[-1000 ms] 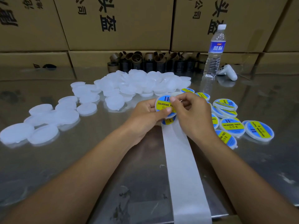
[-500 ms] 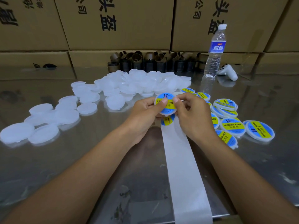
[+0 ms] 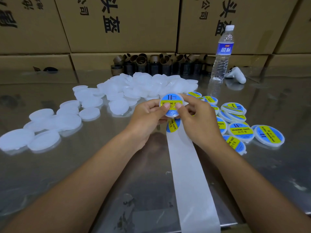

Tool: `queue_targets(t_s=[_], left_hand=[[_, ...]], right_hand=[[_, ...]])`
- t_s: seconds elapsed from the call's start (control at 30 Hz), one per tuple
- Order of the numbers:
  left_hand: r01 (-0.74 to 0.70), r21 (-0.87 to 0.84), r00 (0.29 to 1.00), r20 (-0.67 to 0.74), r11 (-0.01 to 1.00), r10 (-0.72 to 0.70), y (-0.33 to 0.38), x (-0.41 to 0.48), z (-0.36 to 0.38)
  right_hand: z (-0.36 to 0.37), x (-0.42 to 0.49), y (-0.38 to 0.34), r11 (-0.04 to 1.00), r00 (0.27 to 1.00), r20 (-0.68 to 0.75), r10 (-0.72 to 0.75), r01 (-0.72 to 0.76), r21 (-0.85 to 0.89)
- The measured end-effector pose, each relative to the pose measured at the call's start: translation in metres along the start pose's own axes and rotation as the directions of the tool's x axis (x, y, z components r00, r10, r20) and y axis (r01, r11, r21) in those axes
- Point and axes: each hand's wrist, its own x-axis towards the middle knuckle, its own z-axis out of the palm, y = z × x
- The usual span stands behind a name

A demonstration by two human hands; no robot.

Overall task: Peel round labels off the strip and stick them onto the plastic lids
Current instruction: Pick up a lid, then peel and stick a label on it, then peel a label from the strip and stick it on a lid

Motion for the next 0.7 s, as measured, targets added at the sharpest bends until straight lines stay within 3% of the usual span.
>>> queue_targets(t_s=[0.47, 0.57, 0.63, 0.7], left_hand=[[0.001, 0.042, 0.999, -0.032, 0.999, 0.001, 0.000, 0.006, -0.004], [-0.098, 0.344, 0.969, -0.181, 0.934, 0.168, 0.002, 0.015, -0.014], [-0.120, 0.593, 0.931, -0.211, 0.797, 0.297, 0.001, 0.020, -0.027], [-0.056, 0.742, 0.916, -0.229, 0.668, 0.330, -0.004, 0.024, -0.042]], right_hand=[[0.000, -0.001, -0.005, 0.989, 1.000, -0.013, 0.011, -0.009, 0.145], [-0.003, 0.003, -0.004, 0.980, 0.989, -0.129, 0.076, -0.050, 0.194], [-0.008, 0.006, -0.001, 0.960, 0.954, -0.237, 0.184, -0.123, 0.252], [-0.013, 0.009, 0.002, 0.918, 0.894, -0.322, 0.312, -0.197, 0.344]])
